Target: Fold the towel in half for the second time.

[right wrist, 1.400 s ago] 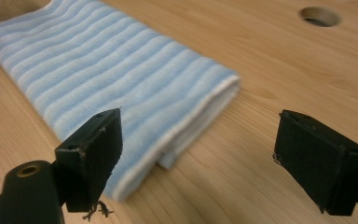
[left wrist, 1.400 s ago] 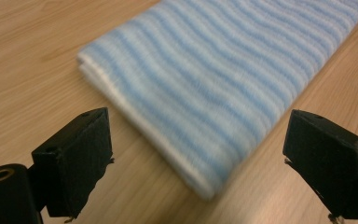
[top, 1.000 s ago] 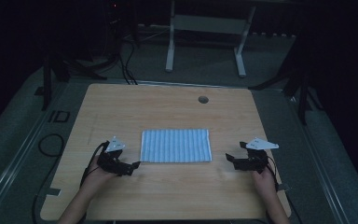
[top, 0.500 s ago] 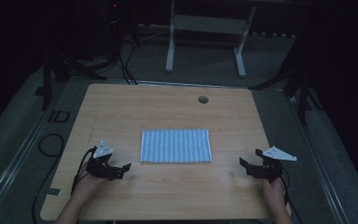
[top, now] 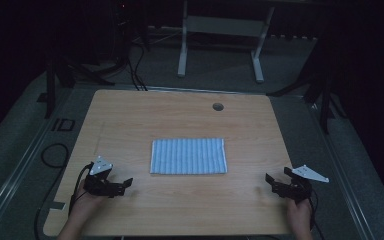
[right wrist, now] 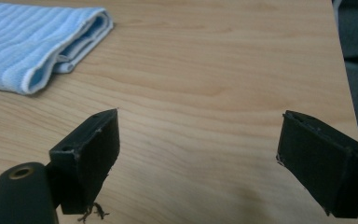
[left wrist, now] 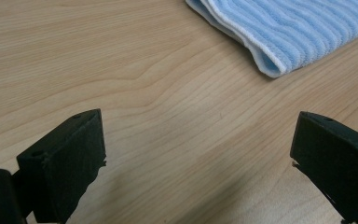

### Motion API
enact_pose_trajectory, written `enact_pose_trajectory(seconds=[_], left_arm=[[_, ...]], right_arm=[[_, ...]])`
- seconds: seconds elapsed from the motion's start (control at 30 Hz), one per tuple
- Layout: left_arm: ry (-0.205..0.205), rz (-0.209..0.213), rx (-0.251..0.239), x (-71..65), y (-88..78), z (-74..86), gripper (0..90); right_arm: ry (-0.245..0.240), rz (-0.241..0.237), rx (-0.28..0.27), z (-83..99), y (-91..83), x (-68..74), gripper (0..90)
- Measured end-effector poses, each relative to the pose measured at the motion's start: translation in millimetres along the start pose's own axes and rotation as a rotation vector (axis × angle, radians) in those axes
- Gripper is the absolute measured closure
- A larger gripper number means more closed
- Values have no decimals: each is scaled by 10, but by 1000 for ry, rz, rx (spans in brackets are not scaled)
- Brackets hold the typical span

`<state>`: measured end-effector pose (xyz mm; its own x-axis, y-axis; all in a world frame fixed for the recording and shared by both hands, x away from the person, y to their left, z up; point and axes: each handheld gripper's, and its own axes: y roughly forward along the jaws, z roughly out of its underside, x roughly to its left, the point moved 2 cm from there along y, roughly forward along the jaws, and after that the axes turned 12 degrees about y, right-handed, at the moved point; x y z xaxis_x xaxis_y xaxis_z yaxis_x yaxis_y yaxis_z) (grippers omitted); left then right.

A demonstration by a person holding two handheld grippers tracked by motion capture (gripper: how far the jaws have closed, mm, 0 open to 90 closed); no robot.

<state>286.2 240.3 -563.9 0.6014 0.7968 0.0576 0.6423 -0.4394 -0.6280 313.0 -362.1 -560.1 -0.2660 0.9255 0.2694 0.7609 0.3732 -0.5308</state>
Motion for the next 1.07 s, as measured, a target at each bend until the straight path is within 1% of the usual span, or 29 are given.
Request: enact_pose_trajectory(seconds=[0.07, 0.1, 0.13, 0.17, 0.2, 0.23, 0.3, 0.37, 0.43, 0.47, 0.53, 0.6, 0.67, 0.8, 0.97, 1.07], left_arm=[[-15, 6, -15, 14, -28, 22, 34], [-27, 10, -30, 17, -40, 35, 33], [-29, 6, -40, 22, -49, 47, 34], [-30, 2, -44, 23, -57, 58, 34], [-30, 2, -44, 23, -57, 58, 34], [-30, -13, -57, 29, -77, 73, 34], [-34, -23, -70, 41, -96, 77, 34], [-46, -32, -94, 57, -119, 82, 34], [-49, -43, -122, 74, -140, 91, 34], [-52, -50, -127, 84, -148, 94, 34], [-67, -53, -143, 97, -155, 102, 35], [-79, -62, -148, 106, -149, 106, 35], [-83, -62, -149, 108, -147, 108, 40], [-94, -76, -159, 115, -153, 117, 40], [-107, -77, -158, 122, -144, 130, 40], [-108, -77, -159, 122, -142, 130, 40]], right_arm=[[33, -3, -7, -5, -4, -17, 127], [37, 3, -8, -7, -4, -17, 127], [35, 13, -10, -4, -2, -18, 127], [31, 26, -10, 4, 4, -24, 127], [31, 26, -10, 4, 4, -24, 127], [34, 91, -13, 19, 13, -65, 128], [41, 110, -43, 10, -7, -100, 127], [59, 121, -74, -1, -38, -138, 127], [83, 115, -94, -8, -59, -172, 127], [99, 110, -95, -12, -64, -187, 127], [112, 98, -97, -22, -70, -206, 126], [124, 107, -97, -28, -64, -222, 126], [144, 102, -84, -29, -53, -241, 125], [147, 100, -74, -23, -37, -254, 125], [153, 107, -63, -20, -25, -260, 125], [160, 110, -65, -18, -26, -269, 125]])
